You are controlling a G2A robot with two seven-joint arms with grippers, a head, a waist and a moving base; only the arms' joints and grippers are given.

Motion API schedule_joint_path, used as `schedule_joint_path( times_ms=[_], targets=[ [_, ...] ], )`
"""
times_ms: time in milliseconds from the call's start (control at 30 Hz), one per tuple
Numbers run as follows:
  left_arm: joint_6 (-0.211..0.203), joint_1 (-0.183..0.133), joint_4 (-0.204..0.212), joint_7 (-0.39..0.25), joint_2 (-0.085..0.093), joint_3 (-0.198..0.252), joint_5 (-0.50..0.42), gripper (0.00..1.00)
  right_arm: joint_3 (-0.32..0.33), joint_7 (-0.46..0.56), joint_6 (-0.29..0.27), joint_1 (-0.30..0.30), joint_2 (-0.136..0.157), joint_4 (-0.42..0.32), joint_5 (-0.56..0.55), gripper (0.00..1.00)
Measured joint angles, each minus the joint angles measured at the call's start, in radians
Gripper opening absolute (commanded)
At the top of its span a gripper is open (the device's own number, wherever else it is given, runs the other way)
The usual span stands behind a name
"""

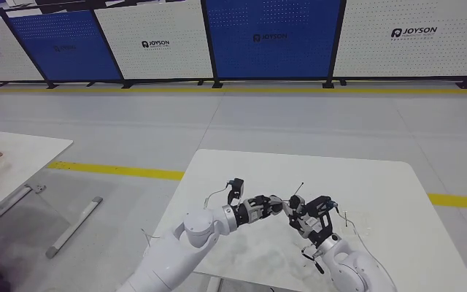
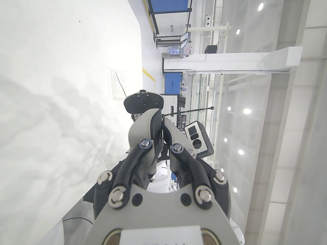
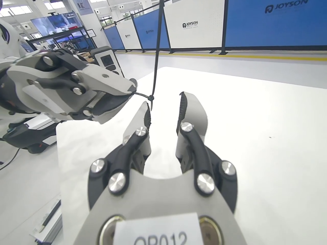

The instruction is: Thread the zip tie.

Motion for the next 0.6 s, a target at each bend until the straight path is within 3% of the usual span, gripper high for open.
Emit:
schedule_joint_path(
  times_ms=[367, 467, 600],
  targets=[
    [0.002, -0.003, 0.000, 0.005, -0.001, 0.006, 0.014, 0.00, -0.016, -0.007, 0.000, 0.013, 0.011, 0.002, 0.010, 0.18],
    [-0.001, -0.005, 0.004, 0.009, -0.001, 0.009, 0.020, 0.00, -0.022, -0.005, 0.000, 0.019, 0.014, 0.006, 0.017, 0.00],
    [-0.002, -0.008, 0.010, 0.010, -0.002, 0.012, 0.020, 0.00, -0.029, -0.011, 0.000, 0.025, 0.017, 0.015, 0.025, 0.00]
  ],
)
